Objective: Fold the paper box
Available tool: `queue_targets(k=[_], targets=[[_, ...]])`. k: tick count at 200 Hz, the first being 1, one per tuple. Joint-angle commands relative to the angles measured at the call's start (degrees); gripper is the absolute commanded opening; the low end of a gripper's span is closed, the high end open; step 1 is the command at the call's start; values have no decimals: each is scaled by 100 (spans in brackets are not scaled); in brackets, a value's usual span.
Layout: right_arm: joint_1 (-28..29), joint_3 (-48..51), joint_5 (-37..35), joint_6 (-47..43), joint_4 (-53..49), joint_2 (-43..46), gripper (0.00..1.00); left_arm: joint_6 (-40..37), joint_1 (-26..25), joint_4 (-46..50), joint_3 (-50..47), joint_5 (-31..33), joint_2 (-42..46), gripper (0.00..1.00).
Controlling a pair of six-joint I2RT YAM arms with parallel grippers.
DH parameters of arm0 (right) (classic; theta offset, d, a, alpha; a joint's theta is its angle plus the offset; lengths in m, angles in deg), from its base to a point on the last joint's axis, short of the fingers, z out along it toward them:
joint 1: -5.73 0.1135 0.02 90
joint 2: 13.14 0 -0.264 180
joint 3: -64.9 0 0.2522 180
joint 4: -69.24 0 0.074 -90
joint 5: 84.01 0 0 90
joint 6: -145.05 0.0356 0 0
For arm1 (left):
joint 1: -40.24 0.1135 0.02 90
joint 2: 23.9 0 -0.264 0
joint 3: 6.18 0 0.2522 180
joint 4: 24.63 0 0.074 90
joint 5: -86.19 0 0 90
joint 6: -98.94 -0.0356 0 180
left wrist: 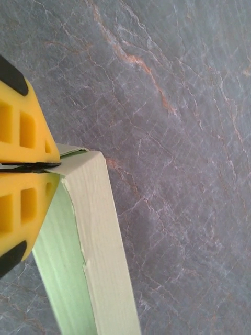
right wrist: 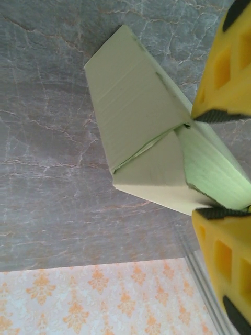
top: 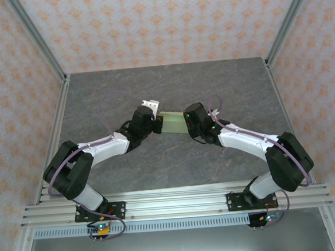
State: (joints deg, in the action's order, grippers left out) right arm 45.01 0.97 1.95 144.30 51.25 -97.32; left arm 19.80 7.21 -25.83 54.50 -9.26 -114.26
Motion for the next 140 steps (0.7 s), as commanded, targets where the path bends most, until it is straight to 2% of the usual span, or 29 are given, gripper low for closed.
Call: queue_targets(k=[1,33,57,79,96,120,140], targets=[[-43,-96,-406,-191,-199,-190,41,-48,-63,84,-234,-572,44,19],[-44,29,-502,-261,-126,-337,34,-94,-55,21,-314,-1180,534,41],[-52,51,-489,-328,-107,-406,33,-27,-26,113,-313,-1327,1042,50],[-62,51,-492,-428,-89,-450,33,214,125,112,-243,-1380,1374,63],[-68,68,-476,-436,-66,-470,33,398,291,235,-34,-1331,1355,66],[-70,69,-400,-427,-20,-502,33,227,354,782,377,-1079,808,66],[-70,60,-350,-451,-24,-486,33,249,399,591,317,-949,294,64]])
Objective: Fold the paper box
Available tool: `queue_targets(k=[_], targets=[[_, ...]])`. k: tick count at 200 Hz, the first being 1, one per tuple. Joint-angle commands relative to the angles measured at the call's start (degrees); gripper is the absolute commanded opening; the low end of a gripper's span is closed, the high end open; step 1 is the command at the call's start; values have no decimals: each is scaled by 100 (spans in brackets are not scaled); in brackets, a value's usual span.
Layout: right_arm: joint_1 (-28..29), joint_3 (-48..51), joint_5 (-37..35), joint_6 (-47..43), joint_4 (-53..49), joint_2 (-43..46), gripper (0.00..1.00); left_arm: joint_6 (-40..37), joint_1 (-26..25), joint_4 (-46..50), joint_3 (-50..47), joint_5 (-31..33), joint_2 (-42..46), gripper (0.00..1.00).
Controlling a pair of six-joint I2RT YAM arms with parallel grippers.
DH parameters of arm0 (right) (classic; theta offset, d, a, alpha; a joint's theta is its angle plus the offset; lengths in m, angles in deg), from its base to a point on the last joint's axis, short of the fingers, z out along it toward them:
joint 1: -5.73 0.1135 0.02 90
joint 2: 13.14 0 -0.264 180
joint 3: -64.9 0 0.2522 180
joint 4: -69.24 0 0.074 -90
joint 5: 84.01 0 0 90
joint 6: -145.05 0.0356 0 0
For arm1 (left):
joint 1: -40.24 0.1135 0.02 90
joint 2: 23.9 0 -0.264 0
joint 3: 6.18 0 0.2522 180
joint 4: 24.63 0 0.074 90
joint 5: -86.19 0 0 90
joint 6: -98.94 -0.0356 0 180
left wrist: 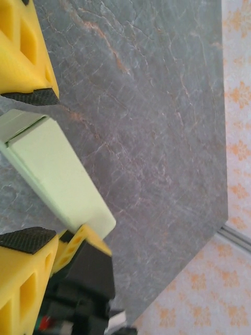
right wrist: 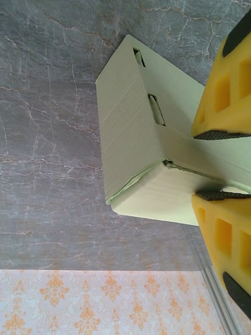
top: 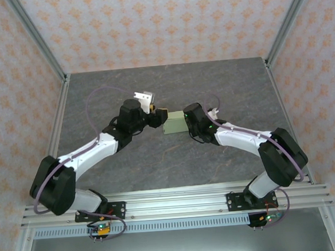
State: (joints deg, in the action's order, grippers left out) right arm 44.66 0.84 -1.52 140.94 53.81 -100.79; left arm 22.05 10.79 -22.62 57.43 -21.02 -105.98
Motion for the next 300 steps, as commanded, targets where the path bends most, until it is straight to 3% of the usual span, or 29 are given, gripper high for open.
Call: queue_targets(k=[1,60,85,119,183,254,300], targets=[[-35,73,-4,-111,-280,-138,33,25,38,257,20,231,-553,64],[-182,112,122,-245,-377,205,34,-74,7,-187,-558,526,-1266,57],[-413,-32,170,-433,-677,639,53,-102,9,-179,-725,690,-1204,56],[-726,-190,332,-652,-797,997,58,-102,8,-122,-664,732,-1206,56],[-754,355,1153,-182,-22,1,56,60,5,-155,-625,748,-1276,56],[-748,-129,689,-679,-847,798,60,98,9,-185,-619,823,-1278,56],[-755,79,1009,-467,-564,407,62,204,8,-257,-652,921,-1289,57]])
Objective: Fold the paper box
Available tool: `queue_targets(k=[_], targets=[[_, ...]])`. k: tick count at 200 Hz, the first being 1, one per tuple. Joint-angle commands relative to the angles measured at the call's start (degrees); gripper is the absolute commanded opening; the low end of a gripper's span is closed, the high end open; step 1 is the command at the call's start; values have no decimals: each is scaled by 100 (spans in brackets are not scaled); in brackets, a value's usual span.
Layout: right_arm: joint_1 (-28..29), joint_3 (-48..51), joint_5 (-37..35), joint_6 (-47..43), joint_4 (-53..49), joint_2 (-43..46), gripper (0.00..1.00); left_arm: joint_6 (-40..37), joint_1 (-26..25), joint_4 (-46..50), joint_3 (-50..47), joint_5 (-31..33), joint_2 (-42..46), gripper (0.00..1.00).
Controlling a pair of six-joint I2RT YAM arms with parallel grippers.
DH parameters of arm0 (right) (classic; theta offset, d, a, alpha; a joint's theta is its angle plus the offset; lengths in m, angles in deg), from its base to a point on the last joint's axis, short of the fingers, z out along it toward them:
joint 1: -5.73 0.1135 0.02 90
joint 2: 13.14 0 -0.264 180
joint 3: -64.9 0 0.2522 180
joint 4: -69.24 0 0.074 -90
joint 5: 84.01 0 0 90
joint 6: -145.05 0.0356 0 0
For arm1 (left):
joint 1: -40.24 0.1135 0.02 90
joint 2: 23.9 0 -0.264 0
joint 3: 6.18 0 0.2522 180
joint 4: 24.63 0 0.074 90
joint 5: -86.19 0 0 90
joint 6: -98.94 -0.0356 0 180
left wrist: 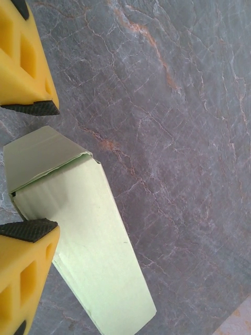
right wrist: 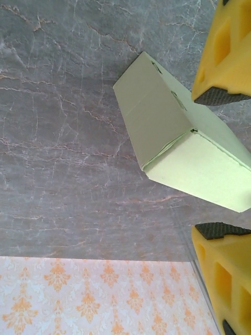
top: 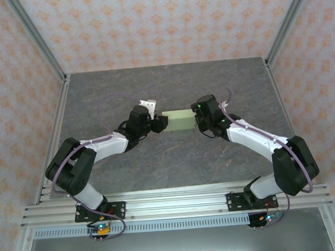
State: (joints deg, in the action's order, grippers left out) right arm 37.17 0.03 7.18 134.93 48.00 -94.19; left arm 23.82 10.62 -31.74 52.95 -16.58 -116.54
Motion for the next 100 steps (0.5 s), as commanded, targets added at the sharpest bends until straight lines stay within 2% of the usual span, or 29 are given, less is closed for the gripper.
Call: queue_targets(k=[1,17,37,66,100], targets=[[-1,179,160,151,27,-266,62,25,22,654,-204,482,-230,57],[-6,438,295,304,188,-419,61,-8,27,646,-238,510,-197,56],[-1,619,88,279,95,-306,61,-37,26,440,-346,545,-172,57],[-4,412,-93,132,-322,111,65,65,-6,-358,-713,416,-164,57],[-3,216,-183,230,-418,546,70,-82,-147,-500,-907,531,-81,57]])
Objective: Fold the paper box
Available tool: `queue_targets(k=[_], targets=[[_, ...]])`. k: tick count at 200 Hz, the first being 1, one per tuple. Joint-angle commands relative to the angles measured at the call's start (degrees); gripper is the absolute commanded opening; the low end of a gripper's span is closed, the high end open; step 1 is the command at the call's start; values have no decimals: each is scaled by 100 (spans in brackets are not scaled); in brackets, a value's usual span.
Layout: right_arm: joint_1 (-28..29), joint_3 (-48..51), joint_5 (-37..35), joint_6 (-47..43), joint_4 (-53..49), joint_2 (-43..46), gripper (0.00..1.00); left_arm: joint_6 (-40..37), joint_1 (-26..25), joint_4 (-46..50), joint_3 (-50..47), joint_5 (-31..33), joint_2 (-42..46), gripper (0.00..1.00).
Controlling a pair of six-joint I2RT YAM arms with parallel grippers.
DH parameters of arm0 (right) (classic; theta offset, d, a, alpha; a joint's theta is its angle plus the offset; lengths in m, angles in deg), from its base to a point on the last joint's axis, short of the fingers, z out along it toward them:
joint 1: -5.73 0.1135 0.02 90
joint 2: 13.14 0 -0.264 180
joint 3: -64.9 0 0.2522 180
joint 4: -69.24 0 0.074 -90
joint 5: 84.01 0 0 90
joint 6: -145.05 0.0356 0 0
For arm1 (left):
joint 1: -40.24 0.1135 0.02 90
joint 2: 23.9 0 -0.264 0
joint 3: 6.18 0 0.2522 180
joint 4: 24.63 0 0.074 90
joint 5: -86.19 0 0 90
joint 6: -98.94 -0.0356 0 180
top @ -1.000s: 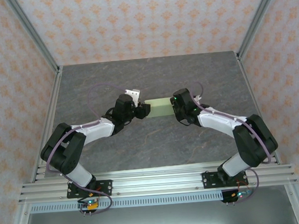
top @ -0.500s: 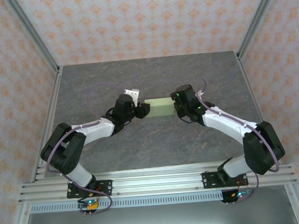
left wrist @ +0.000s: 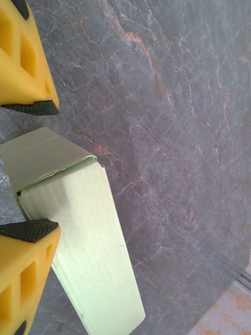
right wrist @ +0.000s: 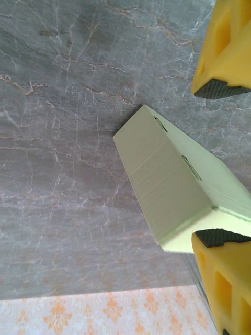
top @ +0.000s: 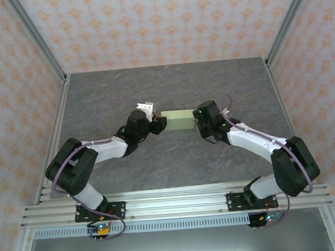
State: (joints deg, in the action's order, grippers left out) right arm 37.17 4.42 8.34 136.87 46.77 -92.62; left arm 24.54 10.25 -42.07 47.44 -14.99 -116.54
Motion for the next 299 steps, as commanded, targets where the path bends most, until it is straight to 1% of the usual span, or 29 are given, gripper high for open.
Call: queue_targets(k=[1,13,23,38,50,62,83,99,112,136,140,147,152,154,155,156,158,167,178,188,205,220,232,248,256,268,278,288,299], targets=[[-5,-223,-307,31,-293,398,70,-162,-119,535,-365,384,-76,57],[0,-208,-457,-28,-207,517,71,-215,-183,483,-469,503,19,57],[-16,-158,-617,-332,-10,615,73,-253,-229,385,-593,545,114,57],[-50,-2,-596,-1254,756,757,76,-284,-332,269,-773,621,277,57],[-59,171,-291,-2197,1720,871,78,-293,-404,271,-905,739,447,57],[-59,179,17,-3013,2210,987,81,-293,-458,271,-1045,829,635,57],[-59,-80,353,-4458,2135,1137,86,-313,-496,267,-1290,1003,979,58],[-59,-217,570,-5517,1979,1481,89,-359,-511,380,-1365,1061,1279,59],[-59,-232,568,-6295,1885,1681,100,-430,-512,534,-1375,1086,1622,61],[-59,-189,244,-7546,1693,2029,99,-719,-511,994,-1290,1316,2421,66],[-57,-185,179,-7813,1639,2077,99,-773,-515,1107,-1260,1446,2562,71],[-59,-156,21,-8189,1542,2160,99,-869,-516,1321,-1205,1683,2806,75],[-59,-132,-205,-8373,1479,2207,99,-934,-516,1467,-1164,1896,2968,83],[-59,-122,-322,-8417,1456,2226,99,-959,-516,1551,-1147,1976,3036,88],[-59,-115,-388,-8436,1445,2235,99,-974,-516,1575,-1138,2017,3070,94],[-55,-112,-461,-8450,1435,2244,99,-990,-516,1605,-1129,2051,3104,97],[-54,-93,-621,-8473,1416,2273,99,-1017,-509,1651,-1112,2120,3169,99],[-59,12,-1421,-8532,1378,2382,100,-1190,-507,1909,-1026,2414,3456,100],[-72,278,-2389,-8597,1561,2602,99,-1480,-509,2355,-875,2524,3836,100],[-144,595,-2930,-8708,1811,2801,100,-1581,-507,2690,-730,2778,4144,100],[-483,963,-3219,-8573,1791,3080,99,-1718,-507,3080,-577,3470,4480,100],[-797,1237,-3455,-8362,1544,3225,99,-2025,-500,3065,-677,4043,4620,100],[-1057,1639,-3487,-8311,1723,3302,99,-2282,-462,3019,-783,4427,4596,100],[-1386,2229,-3568,-8016,2075,3271,99,-2205,-207,3182,-802,4714,4432,100],[-1526,2508,-3547,-7910,2326,3222,99,-2086,114,3173,-860,4590,4353,100],[-1640,3013,-3566,-7833,2941,3065,99,-2174,810,2851,-1179,3748,4276,100],[-1744,3280,-3324,-7858,3367,2880,99,-1984,1286,2417,-1485,3355,4201,100],[-1820,3352,-3055,-7941,3579,2642,99,-1834,1624,1869,-1789,3043,4106,100],[-1871,3374,-2793,-8134,3931,2291,99,-1769,1878,1516,-1983,2747,3931,100]])
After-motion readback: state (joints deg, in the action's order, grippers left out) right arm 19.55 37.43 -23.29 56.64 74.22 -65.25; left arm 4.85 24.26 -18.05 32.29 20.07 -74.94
